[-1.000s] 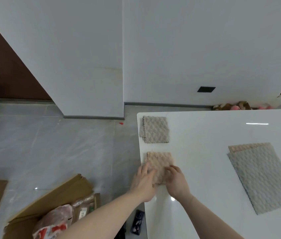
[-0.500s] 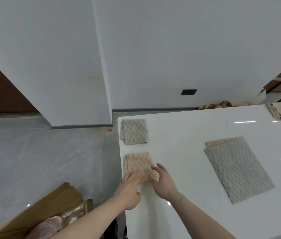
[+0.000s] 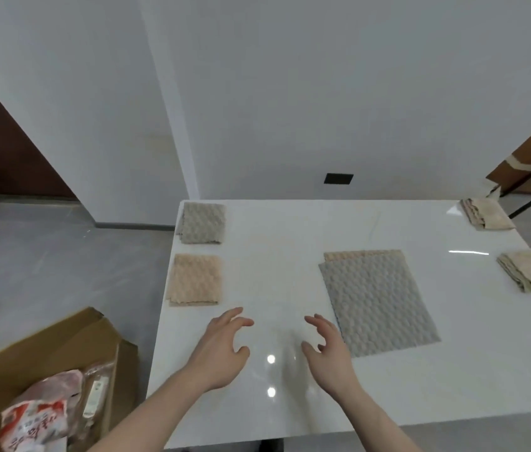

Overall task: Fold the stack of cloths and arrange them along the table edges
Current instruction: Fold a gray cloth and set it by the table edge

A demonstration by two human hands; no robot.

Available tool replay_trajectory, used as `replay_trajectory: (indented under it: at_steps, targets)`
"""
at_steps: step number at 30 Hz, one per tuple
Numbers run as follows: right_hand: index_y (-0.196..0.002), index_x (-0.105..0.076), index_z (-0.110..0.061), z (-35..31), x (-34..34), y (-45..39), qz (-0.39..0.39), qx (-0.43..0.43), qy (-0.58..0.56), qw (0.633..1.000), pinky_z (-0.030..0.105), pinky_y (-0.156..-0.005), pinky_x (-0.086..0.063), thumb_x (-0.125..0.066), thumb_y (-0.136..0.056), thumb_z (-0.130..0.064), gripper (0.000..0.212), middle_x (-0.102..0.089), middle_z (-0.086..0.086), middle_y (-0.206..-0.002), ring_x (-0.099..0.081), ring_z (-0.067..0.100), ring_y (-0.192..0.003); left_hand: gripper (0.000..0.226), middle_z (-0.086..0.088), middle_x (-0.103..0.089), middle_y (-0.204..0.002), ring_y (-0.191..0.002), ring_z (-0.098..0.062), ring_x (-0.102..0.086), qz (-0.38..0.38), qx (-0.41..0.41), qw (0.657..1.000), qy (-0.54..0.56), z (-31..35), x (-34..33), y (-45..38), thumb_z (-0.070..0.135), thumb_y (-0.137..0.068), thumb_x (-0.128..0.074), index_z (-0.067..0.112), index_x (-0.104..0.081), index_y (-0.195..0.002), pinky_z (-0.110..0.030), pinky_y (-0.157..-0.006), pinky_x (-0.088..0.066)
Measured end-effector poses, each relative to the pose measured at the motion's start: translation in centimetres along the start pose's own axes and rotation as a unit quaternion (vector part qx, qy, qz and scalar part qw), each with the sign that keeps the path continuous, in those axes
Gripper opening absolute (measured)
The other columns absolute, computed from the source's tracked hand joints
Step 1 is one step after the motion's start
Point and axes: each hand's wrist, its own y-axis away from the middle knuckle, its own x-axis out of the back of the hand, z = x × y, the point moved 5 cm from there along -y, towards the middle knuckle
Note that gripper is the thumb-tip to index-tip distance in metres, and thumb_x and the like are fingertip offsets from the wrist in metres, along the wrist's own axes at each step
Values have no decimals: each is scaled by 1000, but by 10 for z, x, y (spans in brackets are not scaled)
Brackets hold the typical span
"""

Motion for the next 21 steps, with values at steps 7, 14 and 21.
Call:
replay_trajectory:
  at_steps: [7, 14, 21]
  targets:
    - [-132, -58, -40, 11, 74, 29, 42, 16, -23, 999, 27, -105, -42, -66, -93, -13, 48, -51, -16, -146, -49, 6, -130, 47, 25, -22, -161, -148, -4, -20, -10, -42, 999, -6, 53, -12, 26, 31, -96, -55, 40, -48, -141, -19, -116, -21]
    - [-126, -60, -43, 15, 86, 68, 63, 24, -31, 997, 26, -102, -42, -68, -92, -12, 47, -56, -18, -139, -52, 4, -124, 46, 24, -23, -160, -147, -3, -21, -5, -64, 998, 1, 70, -23, 39, 31, -98, -55, 39, -48, -143, -16, -110, -20]
    - [-124, -62, -42, 20, 101, 84, 44, 25, -31, 998, 24, -101, -42, -68, -92, -12, 44, -57, -20, -134, -53, -9, -115, 48, 26, -23, -160, -145, -1, -23, -10, -63, 998, 9, 83, -45, 57, 32, -96, -55, 41, -46, -143, -14, -107, -21]
